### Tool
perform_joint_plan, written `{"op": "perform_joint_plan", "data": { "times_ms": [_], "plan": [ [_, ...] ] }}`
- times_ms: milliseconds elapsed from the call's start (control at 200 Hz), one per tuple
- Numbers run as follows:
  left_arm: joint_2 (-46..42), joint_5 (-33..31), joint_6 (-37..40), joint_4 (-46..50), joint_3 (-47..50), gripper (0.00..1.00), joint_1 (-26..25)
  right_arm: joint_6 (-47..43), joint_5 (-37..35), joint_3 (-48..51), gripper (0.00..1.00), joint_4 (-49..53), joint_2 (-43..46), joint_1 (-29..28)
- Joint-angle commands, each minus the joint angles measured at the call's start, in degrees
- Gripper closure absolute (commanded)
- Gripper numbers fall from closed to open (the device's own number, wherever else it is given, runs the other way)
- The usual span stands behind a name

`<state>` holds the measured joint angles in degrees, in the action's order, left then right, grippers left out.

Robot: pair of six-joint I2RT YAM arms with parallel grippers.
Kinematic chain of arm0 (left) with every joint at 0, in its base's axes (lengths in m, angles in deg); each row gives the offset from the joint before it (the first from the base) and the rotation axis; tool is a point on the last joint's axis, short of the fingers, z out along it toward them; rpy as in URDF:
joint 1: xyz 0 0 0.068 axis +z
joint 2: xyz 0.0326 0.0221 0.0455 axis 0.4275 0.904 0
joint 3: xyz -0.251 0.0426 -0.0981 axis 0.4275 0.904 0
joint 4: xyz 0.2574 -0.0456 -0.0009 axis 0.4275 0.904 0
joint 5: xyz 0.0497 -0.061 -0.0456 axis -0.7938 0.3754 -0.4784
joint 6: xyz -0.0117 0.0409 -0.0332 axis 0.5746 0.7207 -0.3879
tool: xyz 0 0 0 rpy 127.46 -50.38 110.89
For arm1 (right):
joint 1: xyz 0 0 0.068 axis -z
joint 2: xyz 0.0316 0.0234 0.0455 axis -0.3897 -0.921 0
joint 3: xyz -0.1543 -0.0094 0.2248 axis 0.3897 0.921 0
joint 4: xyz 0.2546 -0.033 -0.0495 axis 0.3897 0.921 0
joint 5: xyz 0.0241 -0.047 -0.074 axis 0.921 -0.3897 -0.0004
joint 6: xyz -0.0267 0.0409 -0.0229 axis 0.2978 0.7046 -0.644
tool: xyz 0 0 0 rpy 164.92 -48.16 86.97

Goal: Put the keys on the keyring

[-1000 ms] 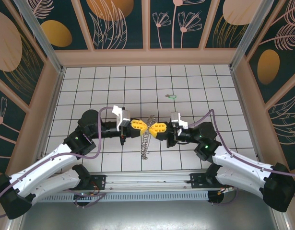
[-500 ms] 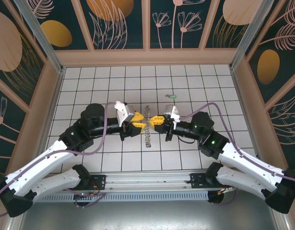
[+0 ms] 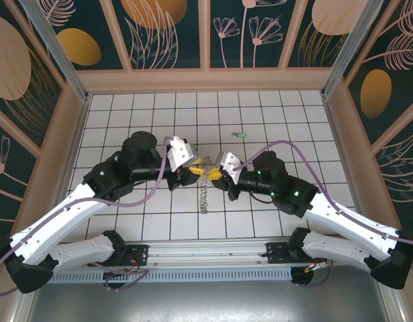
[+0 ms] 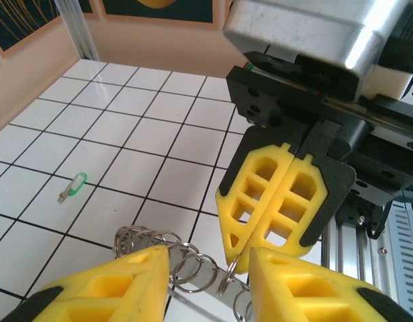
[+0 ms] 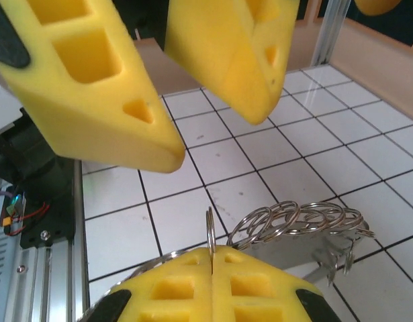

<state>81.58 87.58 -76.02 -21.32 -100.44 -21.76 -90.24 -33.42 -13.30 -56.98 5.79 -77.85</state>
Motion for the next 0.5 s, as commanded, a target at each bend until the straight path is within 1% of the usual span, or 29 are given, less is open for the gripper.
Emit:
{"op": "perform_joint_plan", "data": {
  "times_ms": [0,95,225,355,490],
  "plan": [
    [1.69,1.25,3.91,5.98,-2.63,0.66,-0.25,-1.78,-0.33,-3.15,1.00,0.51,0.02,-0.84],
    [2.02,2.94,4.40,6.81,-2.70,0.66,-0.25,-2.30,0.03,-3.91,1.00,1.53,-0.32,-0.90],
    [1.71,4.38,3.92,6.73,-1.82,0.63,-0.40,-3.30,0.18,-5.76,1.00,5.21,-1.53,-0.99],
    [2.03,4.15,3.63,6.78,-1.07,0.62,-0.96,-4.45,0.08,-8.78,1.00,10.20,-4.21,-0.99],
    [3.61,3.33,4.08,7.64,-1.81,0.63,-1.83,-4.89,1.40,-9.78,1.00,10.58,-4.90,-1.00]
  ]
}}
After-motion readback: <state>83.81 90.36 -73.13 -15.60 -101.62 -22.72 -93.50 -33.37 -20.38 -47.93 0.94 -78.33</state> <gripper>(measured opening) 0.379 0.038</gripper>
